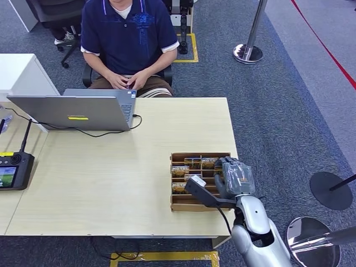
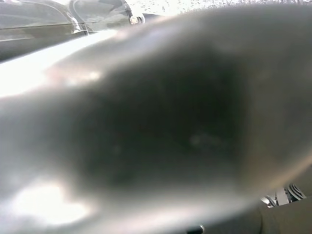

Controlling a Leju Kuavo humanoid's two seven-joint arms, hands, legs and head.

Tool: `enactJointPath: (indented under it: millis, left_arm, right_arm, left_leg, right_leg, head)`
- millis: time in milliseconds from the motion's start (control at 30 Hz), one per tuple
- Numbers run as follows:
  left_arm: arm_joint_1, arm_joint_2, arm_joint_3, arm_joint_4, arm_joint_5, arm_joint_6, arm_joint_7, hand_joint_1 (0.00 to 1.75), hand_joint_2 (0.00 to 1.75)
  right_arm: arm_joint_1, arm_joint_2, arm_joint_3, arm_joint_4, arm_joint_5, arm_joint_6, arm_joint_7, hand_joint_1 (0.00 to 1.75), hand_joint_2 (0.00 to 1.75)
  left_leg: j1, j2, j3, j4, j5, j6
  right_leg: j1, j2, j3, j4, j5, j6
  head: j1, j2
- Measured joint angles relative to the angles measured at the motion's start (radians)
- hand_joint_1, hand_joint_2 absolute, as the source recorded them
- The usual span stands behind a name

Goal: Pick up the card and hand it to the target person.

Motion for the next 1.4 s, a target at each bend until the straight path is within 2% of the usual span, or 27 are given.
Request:
enactJointPath:
  millis: [100,167,267,333,467,600,933,1133,1267,1400]
  left_arm:
    - [0.0,0.0,0.0,0.0,0.0,0.0,0.0,0.0,0.0]
    - [0.0,0.0,0.0,0.0,0.0,0.0,0.0,0.0,0.0]
    - [0.0,0.0,0.0,0.0,0.0,0.0,-0.001,0.0,0.0]
    - [0.0,0.0,0.0,0.0,-0.001,0.0,-0.005,0.0,0.0]
    - [0.0,0.0,0.0,0.0,-0.004,-0.003,-0.024,0.0,0.0]
    - [0.0,0.0,-0.001,0.0,-0.015,-0.01,-0.062,0.0,1.75]
    - [0.001,0.0,-0.003,0.0,-0.025,-0.006,-0.107,0.0,1.75]
    - [0.0,0.0,-0.003,0.0,-0.014,-0.01,-0.088,0.0,1.75]
    - [0.0,0.0,-0.002,0.0,-0.014,-0.003,-0.07,0.0,1.75]
    - [-0.001,0.0,-0.001,0.0,-0.012,-0.004,-0.07,0.0,1.75]
  right_arm:
    - [0.0,0.0,0.0,0.003,0.0,0.0,0.0,0.95,1.75]
    - [-0.001,0.0,0.0,0.003,0.0,0.0,0.0,1.08,1.75]
    - [-0.001,0.0,0.0,0.003,0.0,0.0,0.0,1.46,1.75]
    - [-0.002,0.0,0.0,0.003,0.0,0.0,0.0,1.64,1.75]
    - [-0.004,0.0,0.0,0.003,0.0,-0.001,0.0,1.64,1.75]
    - [-0.006,0.0,0.0,0.003,-0.001,-0.003,-0.001,1.62,1.75]
    - [-0.006,0.0,0.0,0.003,-0.003,-0.006,-0.005,1.62,1.75]
    - [-0.006,0.0,0.0,0.003,-0.011,-0.015,-0.019,1.62,1.75]
    - [-0.004,0.0,0.002,-0.007,-0.069,-0.03,-0.074,1.62,1.75]
    - [-0.002,0.0,0.011,-0.042,-0.179,-0.04,-0.166,1.62,1.75]
  left_leg:
    - [0.0,0.0,0.0,0.0,0.0,0.0]
    - [0.0,0.0,0.0,0.0,0.0,0.0]
    - [0.0,0.0,0.0,0.0,0.0,0.0]
    - [0.0,0.0,0.0,0.0,0.0,0.0]
    - [0.0,0.0,0.0,0.0,0.0,0.0]
    - [0.0,0.0,0.0,0.0,0.0,0.0]
    - [0.0,0.0,0.0,0.0,0.0,0.0]
    - [0.0,0.0,0.0,0.0,0.0,0.0]
    - [0.0,0.0,0.0,0.0,0.0,0.0]
    - [0.0,0.0,0.0,0.0,0.0,0.0]
  right_leg:
    - [0.0,0.0,0.0,0.0,0.0,0.0]
    - [0.0,0.0,0.0,0.0,0.0,0.0]
    - [0.0,0.0,0.0,0.0,0.0,0.0]
    - [0.0,0.0,0.0,0.0,0.0,0.0]
    - [0.0,0.0,0.0,0.0,0.0,0.0]
    - [0.0,0.0,0.0,0.0,0.0,0.0]
    - [0.0,0.0,0.0,0.0,0.0,0.0]
    - [0.0,0.0,0.0,0.0,0.0,0.0]
    - [0.0,0.0,0.0,0.0,0.0,0.0]
    - [0.0,0.0,0.0,0.0,0.0,0.0]
  head:
    - [0.0,0.0]
    - [0.0,0.0]
    - [0.0,0.0]
    - [0.0,0.0]
    - [0.0,0.0]
    - [0.0,0.0]
    - [0.0,0.0]
    - [0.0,0.0]
    - [0.0,0.0]
    - [0.0,0.0]
